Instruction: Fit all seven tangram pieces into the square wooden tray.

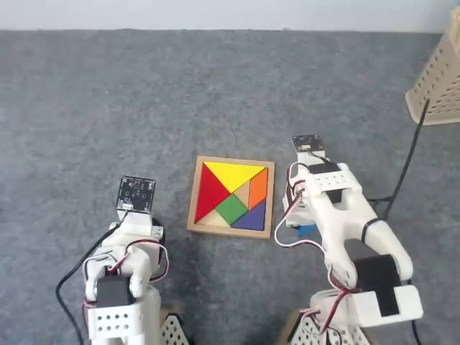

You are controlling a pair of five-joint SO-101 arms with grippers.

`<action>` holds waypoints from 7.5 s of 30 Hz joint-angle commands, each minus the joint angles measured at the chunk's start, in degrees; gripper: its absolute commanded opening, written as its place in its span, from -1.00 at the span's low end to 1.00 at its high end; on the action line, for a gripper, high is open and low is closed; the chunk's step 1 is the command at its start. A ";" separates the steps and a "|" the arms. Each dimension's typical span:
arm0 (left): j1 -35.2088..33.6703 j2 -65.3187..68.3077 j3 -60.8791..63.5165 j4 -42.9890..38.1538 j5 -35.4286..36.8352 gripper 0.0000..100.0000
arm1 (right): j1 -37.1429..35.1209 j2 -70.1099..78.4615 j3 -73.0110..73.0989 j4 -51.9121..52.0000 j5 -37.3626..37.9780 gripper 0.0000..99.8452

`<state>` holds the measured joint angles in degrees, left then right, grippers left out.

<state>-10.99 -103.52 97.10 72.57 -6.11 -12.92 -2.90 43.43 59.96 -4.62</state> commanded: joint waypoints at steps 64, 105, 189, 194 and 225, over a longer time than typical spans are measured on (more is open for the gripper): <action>0.09 -1.23 -0.57 0.00 0.44 -0.86 | -29.76 -8.40 -22.42 9.71 27.34 -0.97; 0.09 -1.23 -0.57 0.00 0.44 -0.86 | -37.41 11.47 -34.37 9.80 36.66 -0.79; 0.09 -1.23 -0.57 0.00 0.44 -0.86 | 28.44 -100.62 53.10 11.47 34.55 -0.98; 0.09 -1.23 -0.57 0.00 0.44 -0.86 | 28.44 -100.62 53.10 11.47 34.55 -0.98; 0.09 -1.23 -0.57 0.00 0.44 -0.86 | 28.44 -100.62 53.10 11.47 34.55 -0.98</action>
<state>-10.99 -103.52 97.10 72.57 -6.11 14.86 -102.59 95.47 70.77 29.23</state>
